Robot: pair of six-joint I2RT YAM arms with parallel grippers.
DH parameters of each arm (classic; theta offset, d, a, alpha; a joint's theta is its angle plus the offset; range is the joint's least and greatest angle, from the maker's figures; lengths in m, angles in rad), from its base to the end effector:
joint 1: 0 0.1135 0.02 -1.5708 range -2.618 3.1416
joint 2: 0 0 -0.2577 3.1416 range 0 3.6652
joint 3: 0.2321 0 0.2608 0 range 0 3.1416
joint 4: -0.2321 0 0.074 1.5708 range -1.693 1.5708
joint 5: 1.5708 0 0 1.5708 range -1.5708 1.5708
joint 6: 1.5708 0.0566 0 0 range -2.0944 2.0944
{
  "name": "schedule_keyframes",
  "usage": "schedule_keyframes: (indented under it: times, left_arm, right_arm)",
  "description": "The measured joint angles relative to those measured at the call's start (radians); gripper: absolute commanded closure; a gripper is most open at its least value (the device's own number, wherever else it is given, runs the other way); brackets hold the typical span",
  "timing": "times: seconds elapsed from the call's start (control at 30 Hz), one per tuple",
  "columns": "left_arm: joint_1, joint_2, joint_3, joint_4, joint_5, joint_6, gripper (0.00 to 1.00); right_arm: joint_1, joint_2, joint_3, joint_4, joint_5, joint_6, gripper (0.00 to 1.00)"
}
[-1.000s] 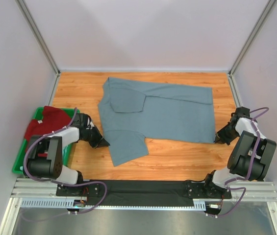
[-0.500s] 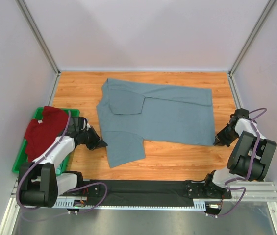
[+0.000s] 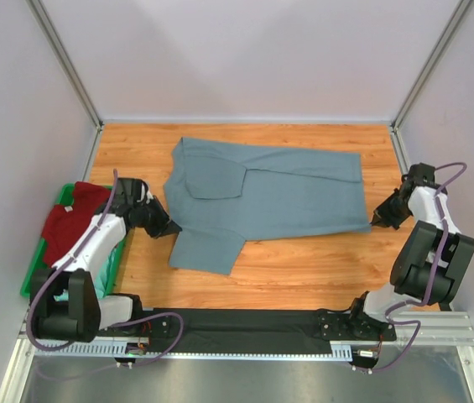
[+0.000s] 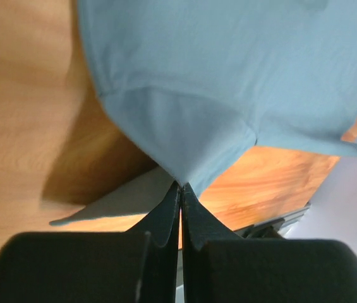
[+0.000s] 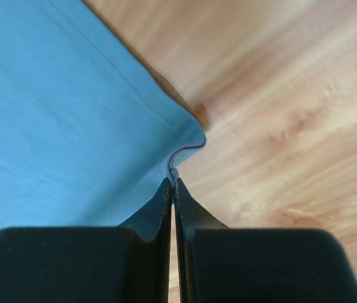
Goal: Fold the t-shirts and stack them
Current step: Fold the tshirt
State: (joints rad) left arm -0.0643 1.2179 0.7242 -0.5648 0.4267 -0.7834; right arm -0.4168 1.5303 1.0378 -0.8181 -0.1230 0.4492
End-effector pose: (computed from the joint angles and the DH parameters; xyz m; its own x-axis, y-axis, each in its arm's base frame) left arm 0.2424 -0.0391 0.1785 -0.8004 -0.5922 -0.0927 -0.4289 0.6739 -0.6015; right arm 0.2726 -0.1131 0.1781 -0.6340 0.7520 -0.1803 0.7196 0.6591 0.2185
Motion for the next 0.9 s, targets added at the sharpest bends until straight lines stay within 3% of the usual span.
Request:
schedule_keyframes:
  times: [0.43, 0.9]
  left_arm:
    - [-0.001, 0.377, 0.480, 0.016, -0.006, -0.001, 1.00]
    - [-0.001, 0.657, 0.802, 0.016, 0.032, -0.062, 1.00]
  right_arm:
    - [0.045, 0.253, 0.266, -0.016, -0.036, 0.023, 1.00]
    - [0.059, 0.502, 0.611, -0.092, -0.063, 0.036, 1.00]
